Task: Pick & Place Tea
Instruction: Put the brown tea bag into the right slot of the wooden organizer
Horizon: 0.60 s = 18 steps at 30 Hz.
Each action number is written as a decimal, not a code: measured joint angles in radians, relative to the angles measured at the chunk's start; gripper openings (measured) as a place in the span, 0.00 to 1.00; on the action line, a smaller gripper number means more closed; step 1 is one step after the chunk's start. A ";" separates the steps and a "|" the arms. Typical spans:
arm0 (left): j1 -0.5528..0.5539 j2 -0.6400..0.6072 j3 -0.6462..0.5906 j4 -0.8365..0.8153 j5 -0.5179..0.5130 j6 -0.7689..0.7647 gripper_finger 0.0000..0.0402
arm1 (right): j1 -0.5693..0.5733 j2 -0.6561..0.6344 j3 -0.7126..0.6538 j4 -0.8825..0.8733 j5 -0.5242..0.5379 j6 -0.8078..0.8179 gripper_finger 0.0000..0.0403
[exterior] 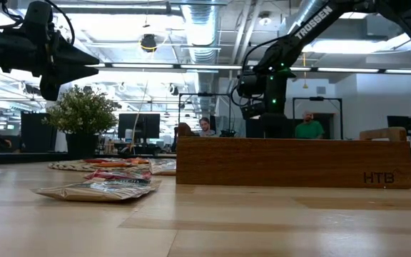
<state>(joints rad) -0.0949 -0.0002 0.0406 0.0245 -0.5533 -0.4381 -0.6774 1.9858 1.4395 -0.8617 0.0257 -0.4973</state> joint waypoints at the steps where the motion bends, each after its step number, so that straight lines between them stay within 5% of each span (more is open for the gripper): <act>1: 0.000 0.000 0.000 0.000 0.000 0.000 0.27 | -0.005 0.000 0.000 -0.002 -0.001 0.000 0.57; 18: 0.000 0.000 0.000 0.000 0.001 -0.006 0.27 | -0.041 0.150 0.125 -0.120 -0.046 -0.016 0.57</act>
<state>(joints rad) -0.0951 -0.0002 0.0406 0.0242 -0.5526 -0.4440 -0.7186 2.1357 1.5643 -0.9820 -0.0200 -0.5129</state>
